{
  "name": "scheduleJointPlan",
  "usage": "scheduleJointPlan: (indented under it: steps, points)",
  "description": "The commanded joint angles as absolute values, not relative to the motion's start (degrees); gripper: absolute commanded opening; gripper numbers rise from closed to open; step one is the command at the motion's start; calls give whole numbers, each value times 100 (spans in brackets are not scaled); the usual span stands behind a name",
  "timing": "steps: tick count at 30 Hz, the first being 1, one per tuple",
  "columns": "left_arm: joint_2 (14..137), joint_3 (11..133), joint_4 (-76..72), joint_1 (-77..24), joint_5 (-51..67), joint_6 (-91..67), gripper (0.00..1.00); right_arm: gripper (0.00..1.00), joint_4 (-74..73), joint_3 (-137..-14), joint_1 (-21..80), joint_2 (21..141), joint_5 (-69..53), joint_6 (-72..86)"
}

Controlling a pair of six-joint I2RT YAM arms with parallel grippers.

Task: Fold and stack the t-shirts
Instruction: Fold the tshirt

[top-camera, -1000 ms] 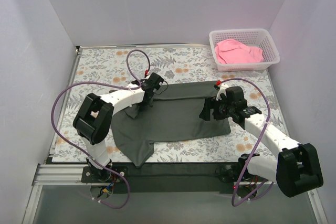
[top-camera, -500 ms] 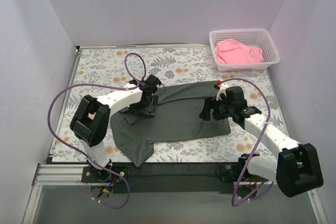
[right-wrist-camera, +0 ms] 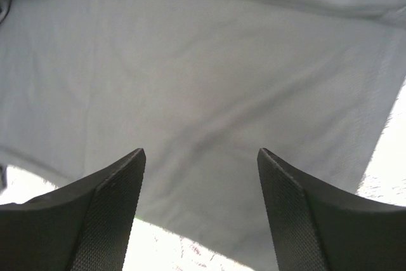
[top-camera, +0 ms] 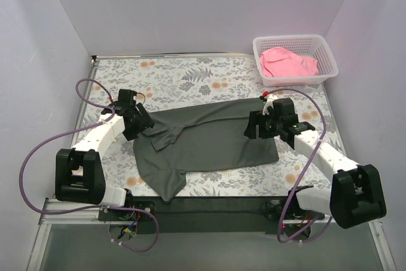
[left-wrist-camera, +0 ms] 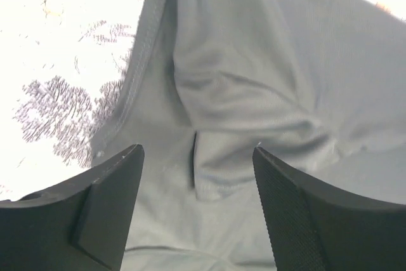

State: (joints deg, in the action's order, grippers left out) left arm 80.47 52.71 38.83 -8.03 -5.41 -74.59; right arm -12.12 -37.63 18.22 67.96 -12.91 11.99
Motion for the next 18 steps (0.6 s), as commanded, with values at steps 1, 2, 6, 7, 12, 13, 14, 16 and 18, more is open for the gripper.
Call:
scheduleJointPlan:
  steps: [1, 2, 6, 7, 12, 13, 14, 16, 18]
  points:
    - [8102, 5133, 3060, -502, -10, -7752, 63, 64, -1055, -4366, 1653, 7127, -1029, 1222]
    - [8199, 5133, 2989, -397, 191, -7752, 62, 63, -1046, -4446, 1635, 7232, -994, 1248]
    - [8586, 5203, 2681, -290, 229, -7752, 56, 60, -897, -4816, 1355, 7768, -835, 1362]
    - [8665, 5212, 2585, -281, 202, -7769, 55, 59, -844, -4860, 1293, 7857, -844, 1432]
    - [9140, 5458, 2435, -229, 106, -7778, 51, 58, -554, -5352, 967, 8621, -949, 1477]
    - [9193, 5493, 2400, -229, 97, -7778, 50, 58, -519, -5431, 941, 8744, -1019, 1477]
    - [9272, 5537, 2391, -211, 79, -7770, 48, 57, -484, -5571, 862, 8893, -1072, 1485]
    - [9430, 5625, 2391, -185, 70, -7778, 42, 57, -422, -5695, 791, 9306, -1125, 1494]
    - [9509, 5651, 2408, -132, -140, -7796, 34, 56, -369, -5791, 660, 9666, -1169, 1547]
